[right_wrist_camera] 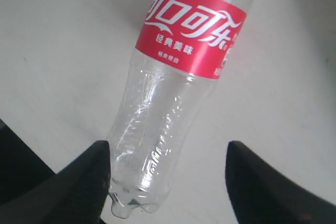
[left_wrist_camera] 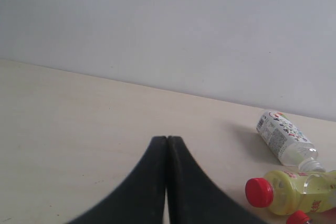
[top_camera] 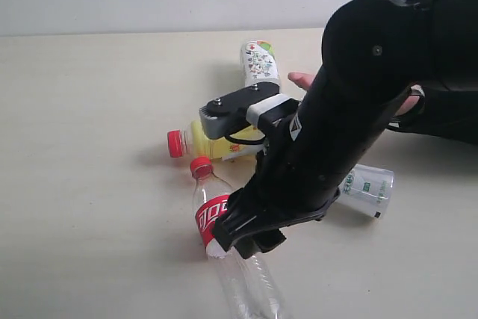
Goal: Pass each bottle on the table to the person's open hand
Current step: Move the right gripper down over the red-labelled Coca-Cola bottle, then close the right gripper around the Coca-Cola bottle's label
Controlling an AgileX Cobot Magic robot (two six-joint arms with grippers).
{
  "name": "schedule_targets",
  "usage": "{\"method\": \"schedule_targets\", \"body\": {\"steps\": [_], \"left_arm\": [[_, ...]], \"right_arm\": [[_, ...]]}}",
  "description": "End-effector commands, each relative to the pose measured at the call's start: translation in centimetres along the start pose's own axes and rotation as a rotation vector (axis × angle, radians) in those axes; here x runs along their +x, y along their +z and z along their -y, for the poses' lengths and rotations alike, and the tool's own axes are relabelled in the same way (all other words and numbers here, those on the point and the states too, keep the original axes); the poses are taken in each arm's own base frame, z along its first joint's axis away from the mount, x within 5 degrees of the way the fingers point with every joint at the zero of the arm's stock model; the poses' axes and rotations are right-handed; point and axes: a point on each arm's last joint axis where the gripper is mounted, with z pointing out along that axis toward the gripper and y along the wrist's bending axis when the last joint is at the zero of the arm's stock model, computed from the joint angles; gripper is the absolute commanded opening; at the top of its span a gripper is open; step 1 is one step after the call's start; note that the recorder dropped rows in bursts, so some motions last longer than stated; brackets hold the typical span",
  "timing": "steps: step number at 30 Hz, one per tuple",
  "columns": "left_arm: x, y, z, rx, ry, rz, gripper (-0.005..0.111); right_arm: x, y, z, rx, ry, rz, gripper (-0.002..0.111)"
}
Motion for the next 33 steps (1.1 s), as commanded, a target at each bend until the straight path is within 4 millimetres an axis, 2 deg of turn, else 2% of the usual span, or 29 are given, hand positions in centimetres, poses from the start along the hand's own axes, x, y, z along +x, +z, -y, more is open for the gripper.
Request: {"method": "schedule_targets", "body": {"steps": [1, 5, 11, 15, 21, 33], "left_arm": [[-0.1, -0.1, 0.0, 0.001, 0.007, 0.016, 0.002], [-0.1, -0.1, 0.0, 0.001, 0.007, 0.016, 0.002], [-0.1, -0.1, 0.0, 0.001, 0.007, 0.016, 0.002], [-0.1, -0.1, 0.0, 0.001, 0.007, 0.016, 0.002], [-0.1, -0.1, 0.0, 0.001, 0.007, 0.016, 0.002], [-0.1, -0.1, 0.0, 0.001, 0.007, 0.016, 0.002]], "right_arm": [[-0.3, 0.1, -0.6, 0.006, 0.037, 0.029, 0.068], [-0.9, 0.7, -1.7, 0.052, 0.038, 0.073, 0.068], [-2.7, 2.0, -3.0, 0.189, 0.055, 0.006, 0.068], [-3.4, 3.6, -3.9, 0.217, 0.083, 0.018, 0.068], [-3.4, 6.1, -3.7, 0.237, 0.121, -0.034, 0.068], [-3.6, 7.4, -3.4, 0.267, 0.160, -0.019, 0.068]]}}
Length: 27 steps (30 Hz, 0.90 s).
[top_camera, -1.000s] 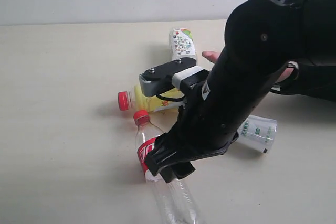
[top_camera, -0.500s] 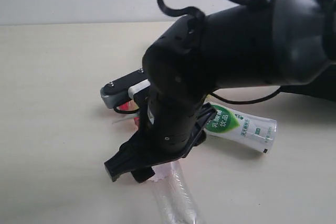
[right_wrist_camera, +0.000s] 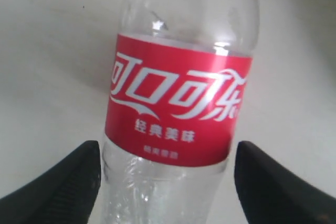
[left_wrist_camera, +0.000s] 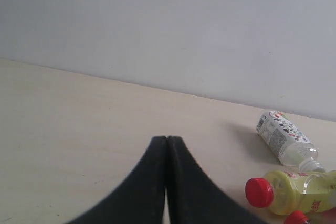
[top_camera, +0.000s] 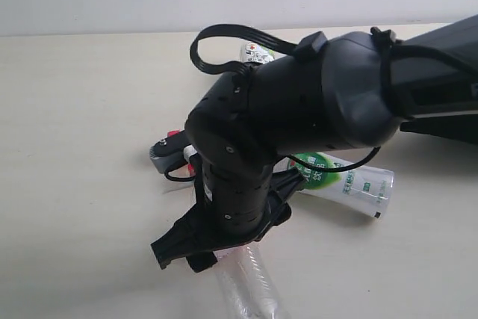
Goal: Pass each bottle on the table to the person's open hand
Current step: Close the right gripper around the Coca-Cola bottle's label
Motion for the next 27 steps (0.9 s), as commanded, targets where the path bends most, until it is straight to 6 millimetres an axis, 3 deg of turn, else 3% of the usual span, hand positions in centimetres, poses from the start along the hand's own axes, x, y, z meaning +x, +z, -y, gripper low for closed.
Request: {"method": "schedule_targets", "body": {"steps": [1, 15, 27], "left_arm": [[-0.14, -0.06, 0.01, 0.001, 0.005, 0.016, 0.002], [-0.14, -0.06, 0.01, 0.001, 0.005, 0.016, 0.002], [-0.14, -0.06, 0.01, 0.001, 0.005, 0.016, 0.002]], "right_arm": [[-0.43, 0.53, -0.24, -0.001, -0.003, 0.024, 0.068], [-0.51, 0.88, -0.31, -0.003, 0.009, 0.025, 0.068], [-0.46, 0.95, -0.26, 0.000, 0.021, 0.025, 0.079]]}}
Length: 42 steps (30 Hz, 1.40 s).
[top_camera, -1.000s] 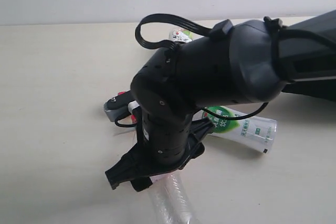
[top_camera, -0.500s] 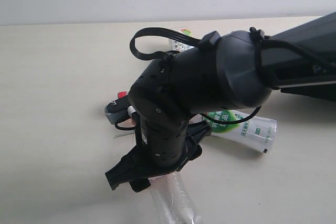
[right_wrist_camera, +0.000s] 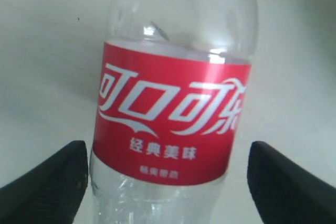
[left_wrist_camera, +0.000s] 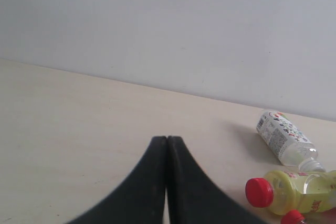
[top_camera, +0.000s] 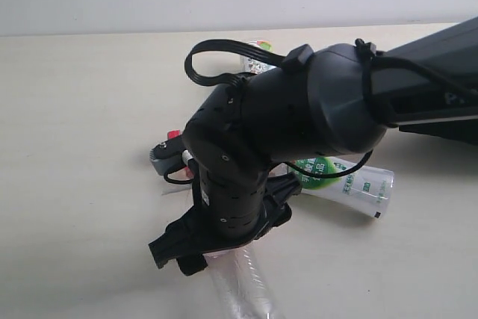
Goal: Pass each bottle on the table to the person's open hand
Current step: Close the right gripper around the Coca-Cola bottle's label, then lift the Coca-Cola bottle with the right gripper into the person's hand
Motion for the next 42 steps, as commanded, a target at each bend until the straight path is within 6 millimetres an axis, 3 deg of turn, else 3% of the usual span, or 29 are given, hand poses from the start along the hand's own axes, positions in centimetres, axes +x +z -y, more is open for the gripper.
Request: {"method": "schedule_targets", "body": {"steps": [1, 8, 20, 24, 30, 34, 42], "left_arm": [[-0.1, -0.1, 0.0, 0.001, 0.005, 0.016, 0.002], [-0.1, -0.1, 0.0, 0.001, 0.005, 0.016, 0.002], [-0.1, -0.1, 0.0, 0.001, 0.005, 0.016, 0.002], [-0.1, -0.1, 0.0, 0.001, 0.005, 0.016, 0.002], [-0.1, -0.1, 0.0, 0.001, 0.005, 0.016, 0.002], [-0.1, -0.1, 0.0, 0.001, 0.005, 0.016, 0.002], [-0.1, -0.1, 0.0, 0.001, 0.005, 0.016, 0.002]], "right_arm": [[-0.2, 0.0, -0.1, 0.000, -0.008, 0.016, 0.079], [-0.2, 0.1, -0.1, -0.003, -0.008, 0.021, 0.079], [-0.1, 2.2, -0.2, 0.023, -0.018, -0.028, 0.077], [0.0, 2.0, -0.2, 0.024, -0.019, -0.030, 0.060], [0.2, 1.3, 0.0, 0.031, -0.047, -0.048, 0.019], [0.1, 0.3, 0.0, 0.018, -0.049, -0.024, 0.001], [0.0, -4.5, -0.2, -0.054, -0.070, 0.030, 0.000]]}}
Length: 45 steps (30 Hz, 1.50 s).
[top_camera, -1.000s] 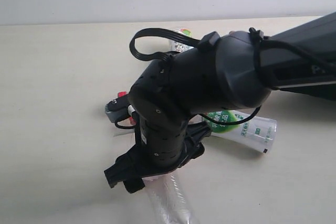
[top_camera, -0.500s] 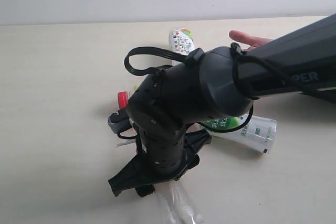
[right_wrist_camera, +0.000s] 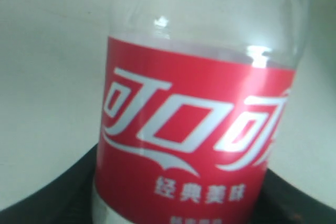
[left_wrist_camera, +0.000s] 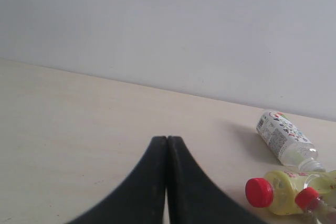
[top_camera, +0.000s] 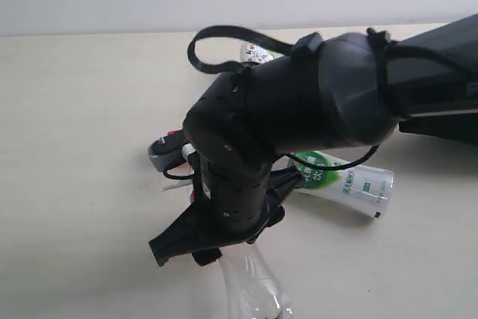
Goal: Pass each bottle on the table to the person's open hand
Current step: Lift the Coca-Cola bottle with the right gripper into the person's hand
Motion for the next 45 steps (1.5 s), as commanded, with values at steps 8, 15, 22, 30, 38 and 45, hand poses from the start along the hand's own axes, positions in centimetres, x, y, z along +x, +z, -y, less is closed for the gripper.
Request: {"method": "schedule_targets", "body": {"steps": [8, 15, 22, 30, 38, 45], "left_arm": [[-0.1, -0.1, 0.0, 0.001, 0.005, 0.016, 0.002], [-0.1, -0.1, 0.0, 0.001, 0.005, 0.016, 0.002], [-0.1, -0.1, 0.0, 0.001, 0.005, 0.016, 0.002], [-0.1, -0.1, 0.0, 0.001, 0.005, 0.016, 0.002], [-0.1, -0.1, 0.0, 0.001, 0.005, 0.016, 0.002], [-0.1, -0.1, 0.0, 0.001, 0.005, 0.016, 0.002]], "right_arm": [[0.5, -14.0, 1.3, -0.061, -0.107, 0.208, 0.000], [1.6, -18.9, 8.3, 0.024, 0.092, 0.280, 0.000], [0.1, -17.8, 16.9, 0.096, 0.277, 0.225, 0.000], [-2.8, -11.7, 21.9, 0.080, 0.281, 0.089, 0.000], [-5.5, -7.3, 23.1, 0.073, 0.249, 0.002, 0.000], [-6.0, -6.4, 23.2, 0.073, 0.245, 0.008, 0.000]]}}
